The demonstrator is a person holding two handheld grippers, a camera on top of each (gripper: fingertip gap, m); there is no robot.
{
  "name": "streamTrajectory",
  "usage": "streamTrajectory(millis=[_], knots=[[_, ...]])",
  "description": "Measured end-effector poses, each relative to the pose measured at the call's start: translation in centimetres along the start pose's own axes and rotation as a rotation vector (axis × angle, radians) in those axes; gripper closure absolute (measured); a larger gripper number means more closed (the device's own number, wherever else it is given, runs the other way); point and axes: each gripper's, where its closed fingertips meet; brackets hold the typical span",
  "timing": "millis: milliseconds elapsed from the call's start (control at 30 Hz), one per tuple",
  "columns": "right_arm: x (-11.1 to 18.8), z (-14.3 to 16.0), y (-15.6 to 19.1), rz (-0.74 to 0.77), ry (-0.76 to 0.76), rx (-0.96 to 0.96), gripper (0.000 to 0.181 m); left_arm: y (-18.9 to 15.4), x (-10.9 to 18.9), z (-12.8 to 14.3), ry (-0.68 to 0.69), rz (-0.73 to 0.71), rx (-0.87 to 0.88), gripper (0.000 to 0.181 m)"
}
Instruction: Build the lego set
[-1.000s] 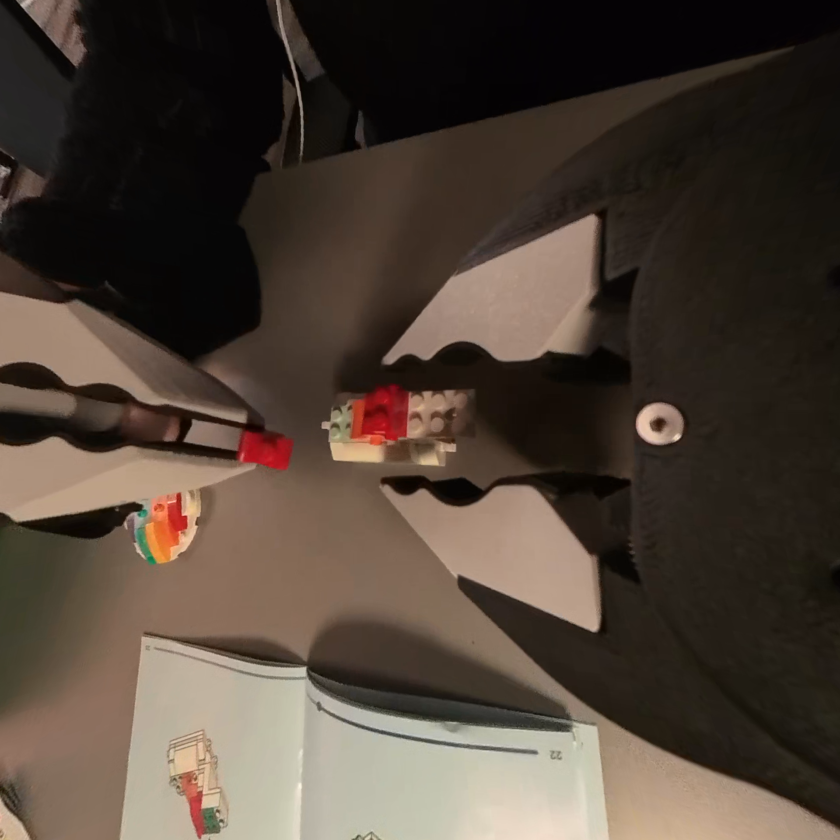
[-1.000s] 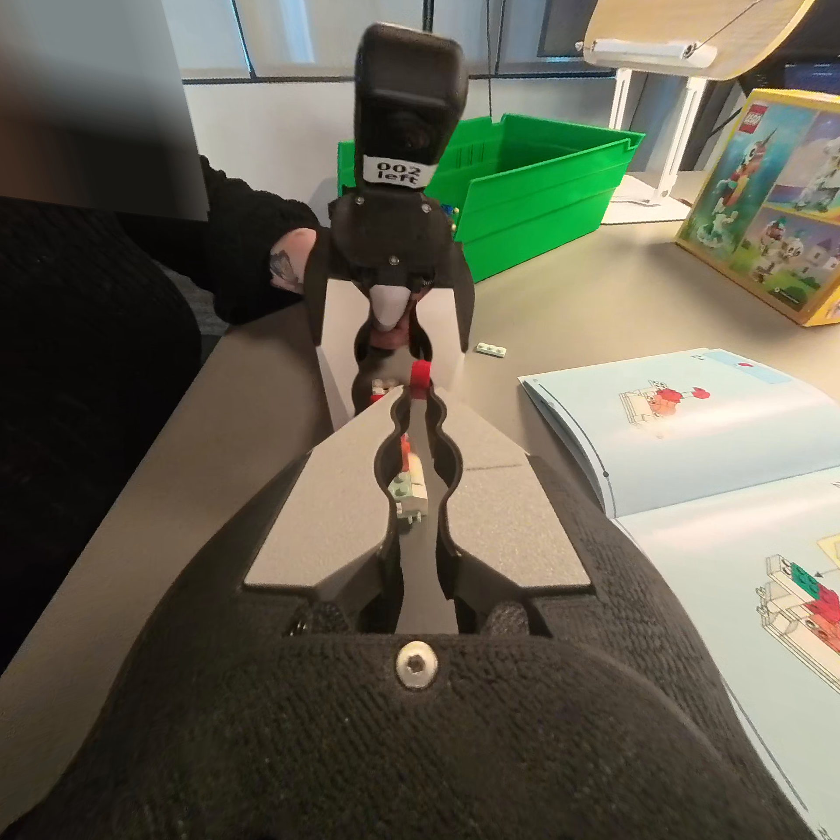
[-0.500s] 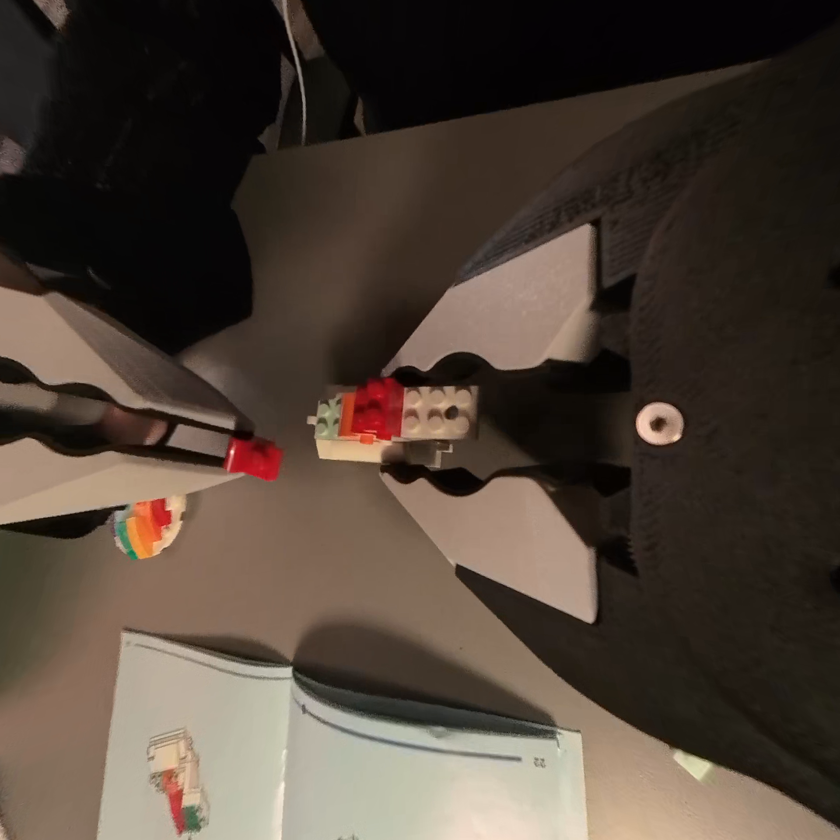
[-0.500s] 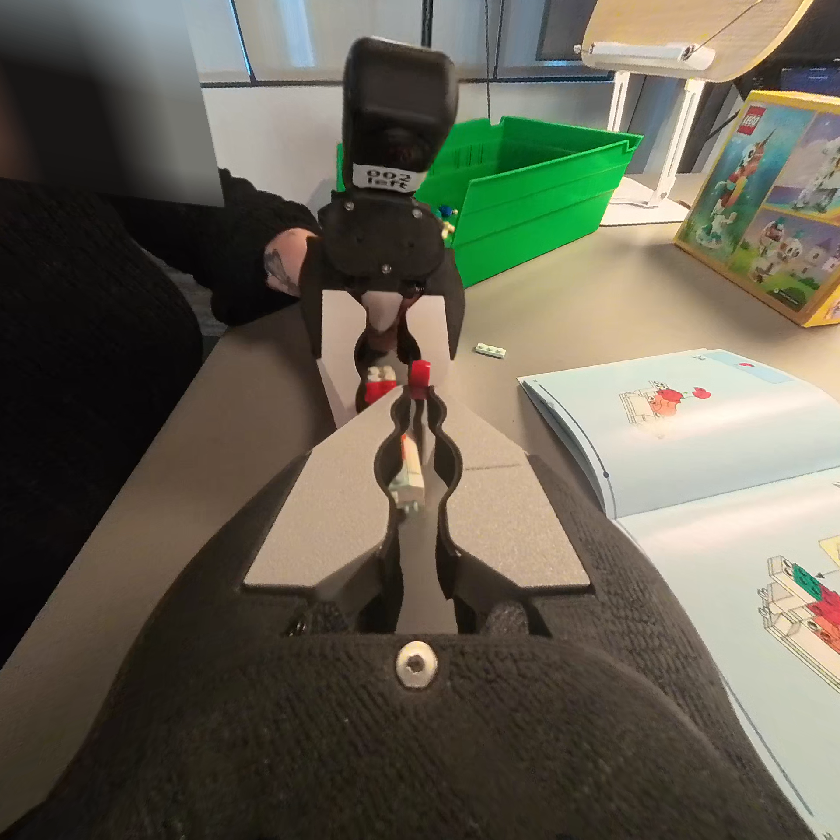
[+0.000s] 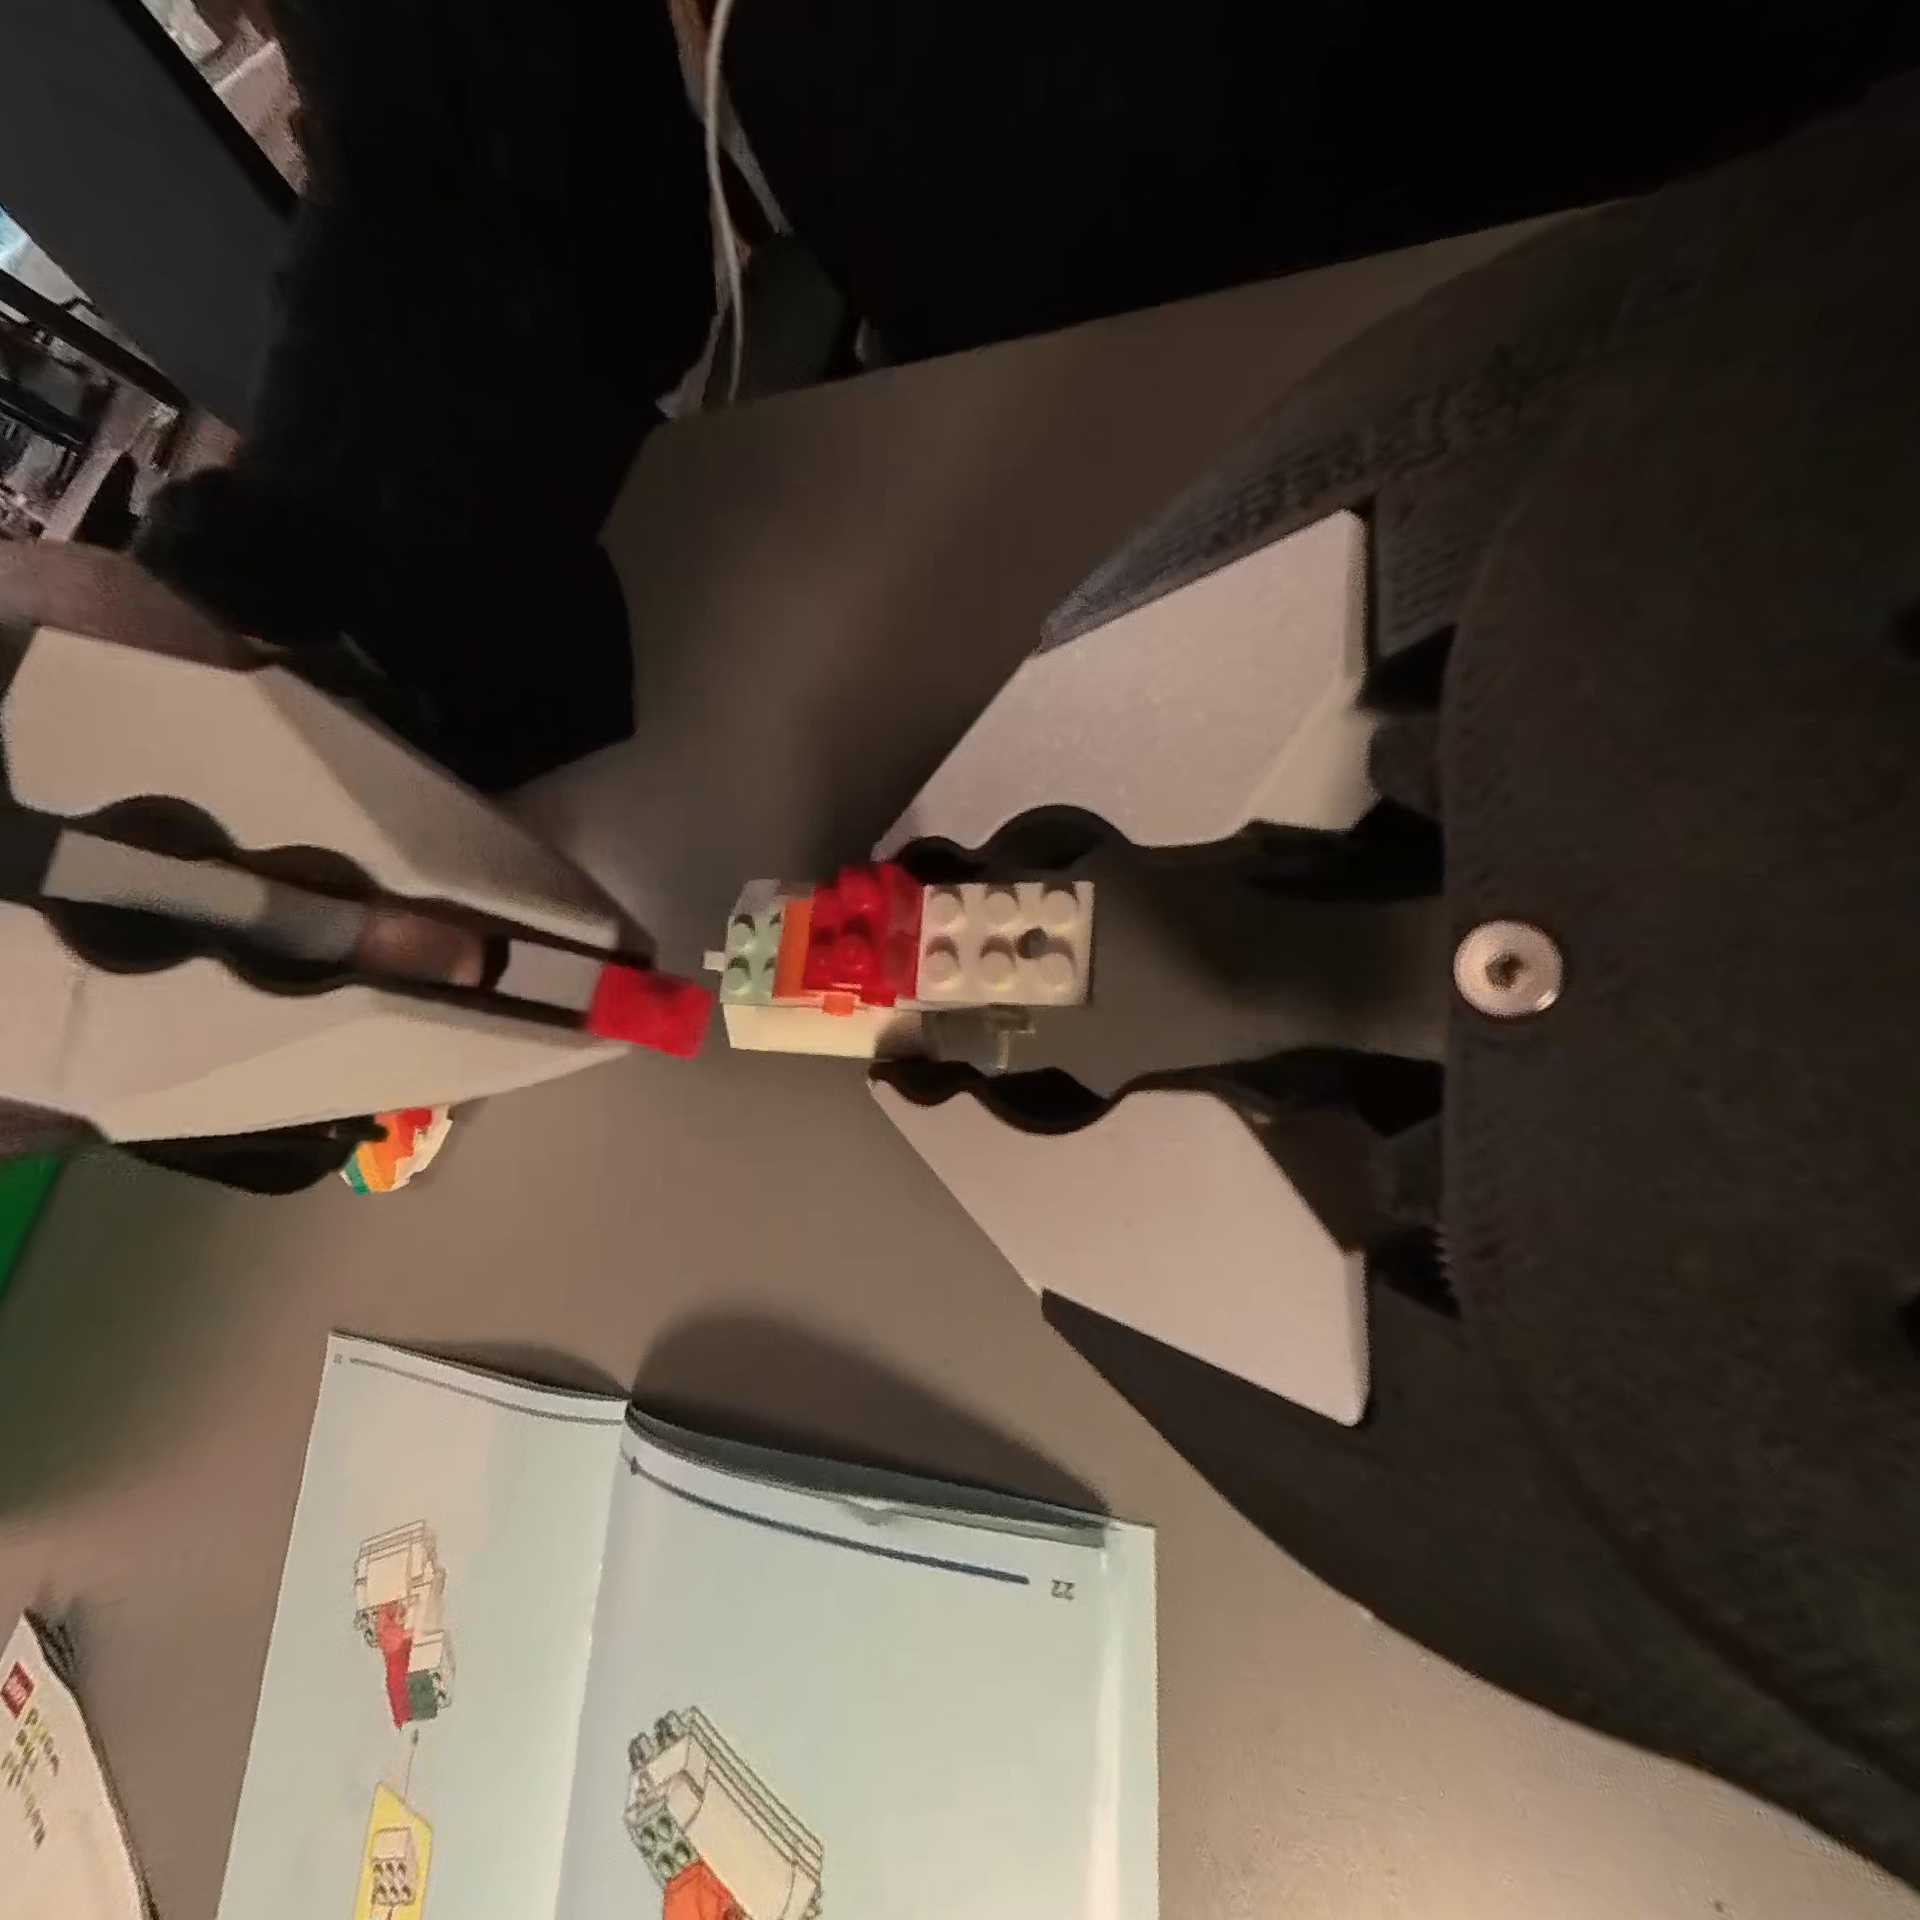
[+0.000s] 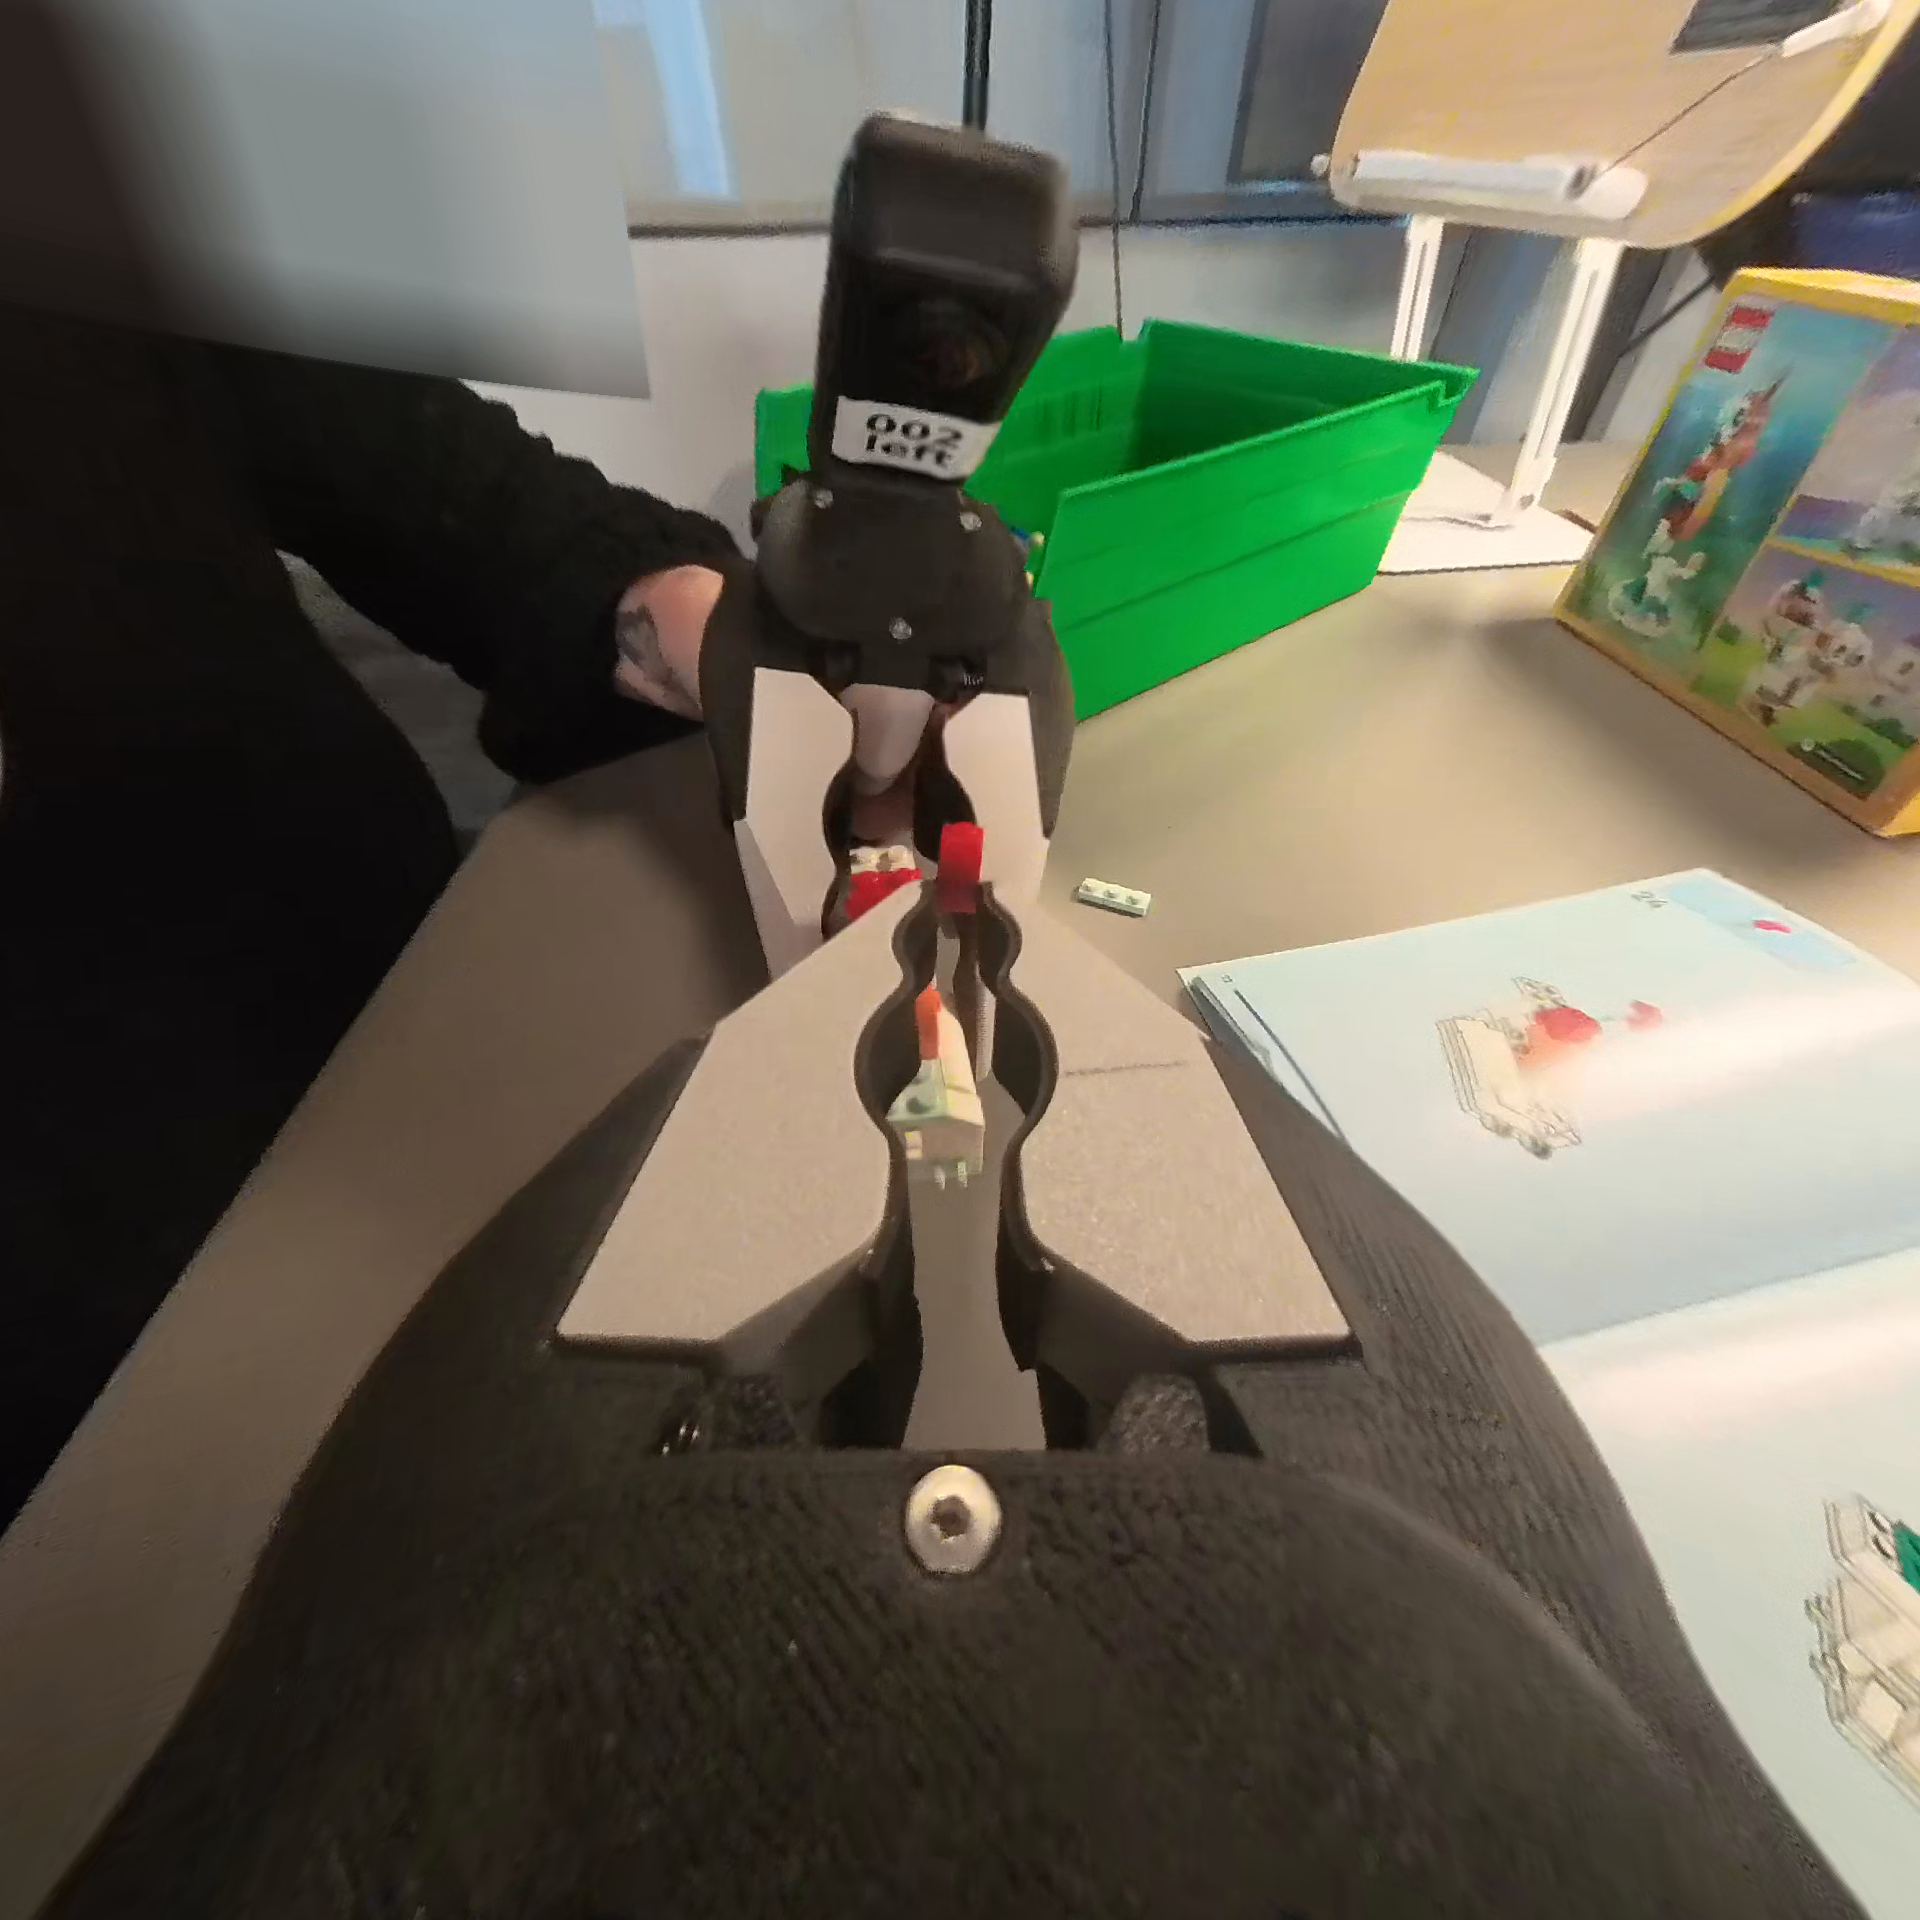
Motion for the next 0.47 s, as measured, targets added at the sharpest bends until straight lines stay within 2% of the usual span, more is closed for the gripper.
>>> streamTrajectory(millis=[33, 133, 467], knots=[[-0.4, 0.1, 0.0, 0.005, 0.010, 0.006, 0.176, 0.2, 0.1, 0.1, -0.004, -0.011, 0.004, 0.148], [-1.0, 0.2, -0.1, 0.015, 0.022, 0.006, 0.176, 0.4, 0.4, 0.3, 0.001, -0.025, -0.001, 0.148], [-0.9, 1.0, 1.8, -0.086, 0.121, -0.003, 0.176, -0.3, 0.1, 1.0, 0.041, 0.011, -0.014, 0.148]])
Point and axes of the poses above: each gripper's, where its closed fingertips meet, x back along the fingers, z out of its underside, y = z × x across the jaws, and after that the axes turned 5 degrees about z, right-handed
